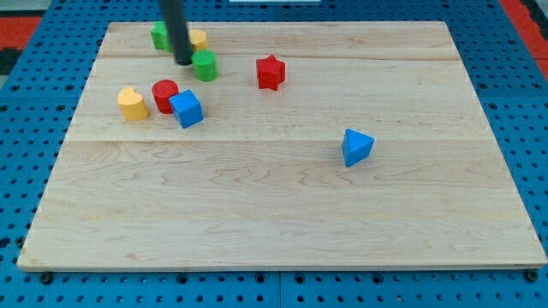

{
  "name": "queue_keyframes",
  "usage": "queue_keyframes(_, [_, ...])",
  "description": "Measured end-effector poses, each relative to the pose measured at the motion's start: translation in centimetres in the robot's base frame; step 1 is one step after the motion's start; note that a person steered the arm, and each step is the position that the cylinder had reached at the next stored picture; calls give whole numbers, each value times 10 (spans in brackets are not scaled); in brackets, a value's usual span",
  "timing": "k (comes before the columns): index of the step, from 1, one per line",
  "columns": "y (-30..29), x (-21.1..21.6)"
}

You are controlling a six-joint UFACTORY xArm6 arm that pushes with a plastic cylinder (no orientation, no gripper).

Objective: Place the green star to the top of the green circle

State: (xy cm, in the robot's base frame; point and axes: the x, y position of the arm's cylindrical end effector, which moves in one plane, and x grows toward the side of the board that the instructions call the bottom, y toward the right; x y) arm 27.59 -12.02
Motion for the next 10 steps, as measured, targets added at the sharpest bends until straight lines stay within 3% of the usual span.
queue_keyframes(2, [4,41])
queue_keyframes(4, [72,-11])
queue_keyframes(5, [68,-11])
queue_keyframes(6, [46,29])
queue_keyframes(7, [-17,51])
queue_keyframes(8, [-94,44])
queue_keyframes(10, [-119,-40])
